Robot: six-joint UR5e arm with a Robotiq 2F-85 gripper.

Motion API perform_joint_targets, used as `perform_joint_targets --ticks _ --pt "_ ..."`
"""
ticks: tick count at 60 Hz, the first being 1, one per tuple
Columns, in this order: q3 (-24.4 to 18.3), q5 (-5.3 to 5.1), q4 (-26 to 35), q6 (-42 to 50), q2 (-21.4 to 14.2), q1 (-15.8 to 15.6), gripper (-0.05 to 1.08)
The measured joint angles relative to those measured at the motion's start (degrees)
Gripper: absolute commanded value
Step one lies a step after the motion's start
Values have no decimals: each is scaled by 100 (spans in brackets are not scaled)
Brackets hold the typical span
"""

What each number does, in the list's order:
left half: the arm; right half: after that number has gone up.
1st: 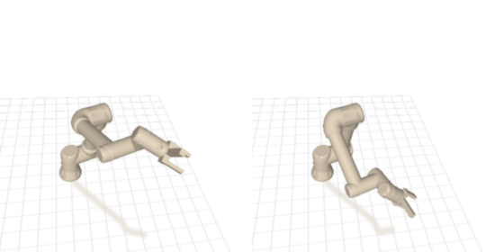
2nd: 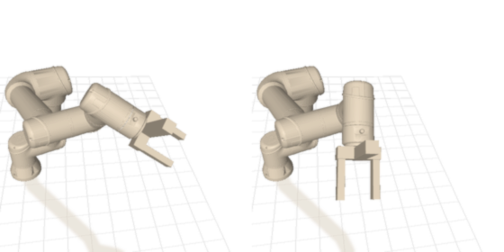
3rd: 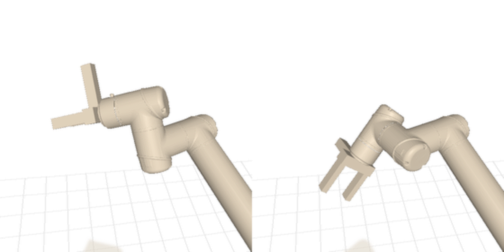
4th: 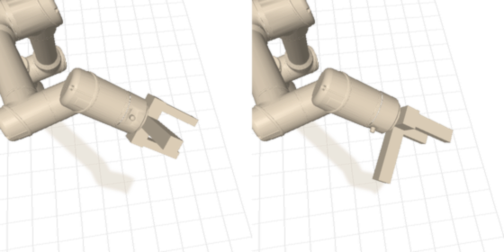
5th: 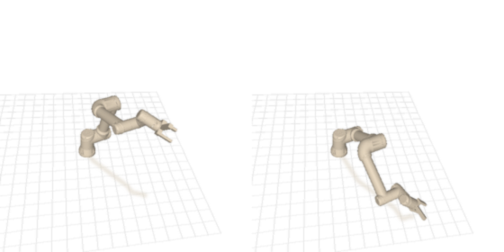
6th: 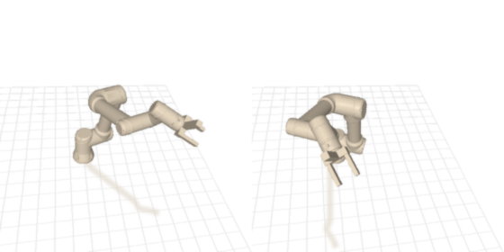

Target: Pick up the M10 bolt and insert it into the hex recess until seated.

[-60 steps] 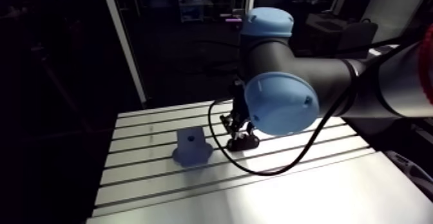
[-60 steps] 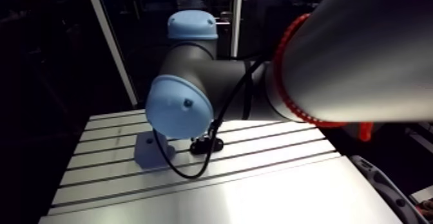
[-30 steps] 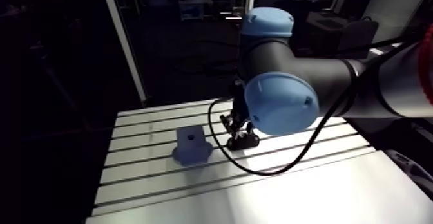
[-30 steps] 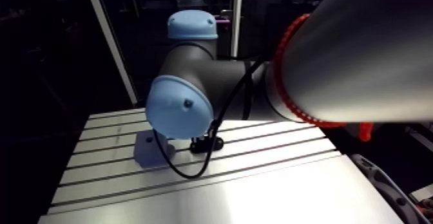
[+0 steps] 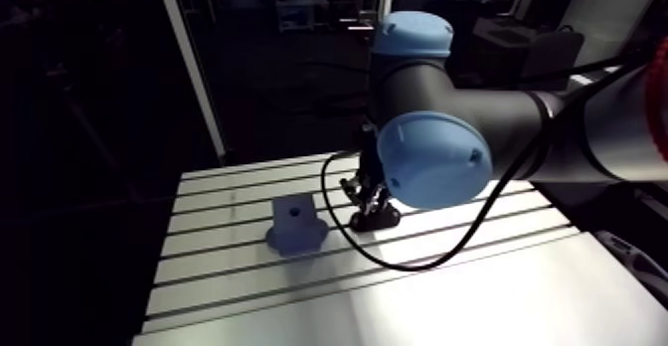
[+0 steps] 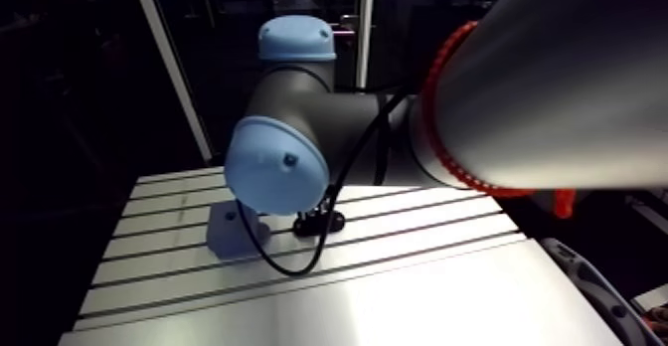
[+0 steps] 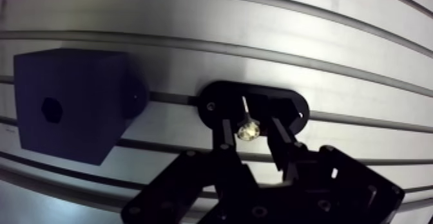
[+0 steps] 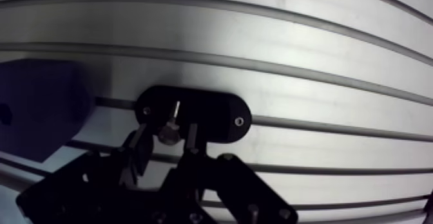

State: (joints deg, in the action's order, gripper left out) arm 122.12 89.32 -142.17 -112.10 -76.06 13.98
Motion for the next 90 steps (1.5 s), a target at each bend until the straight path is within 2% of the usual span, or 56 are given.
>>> perform_joint_targets --ticks 90 --pt "27 -7 -1 -1 26 9 71"
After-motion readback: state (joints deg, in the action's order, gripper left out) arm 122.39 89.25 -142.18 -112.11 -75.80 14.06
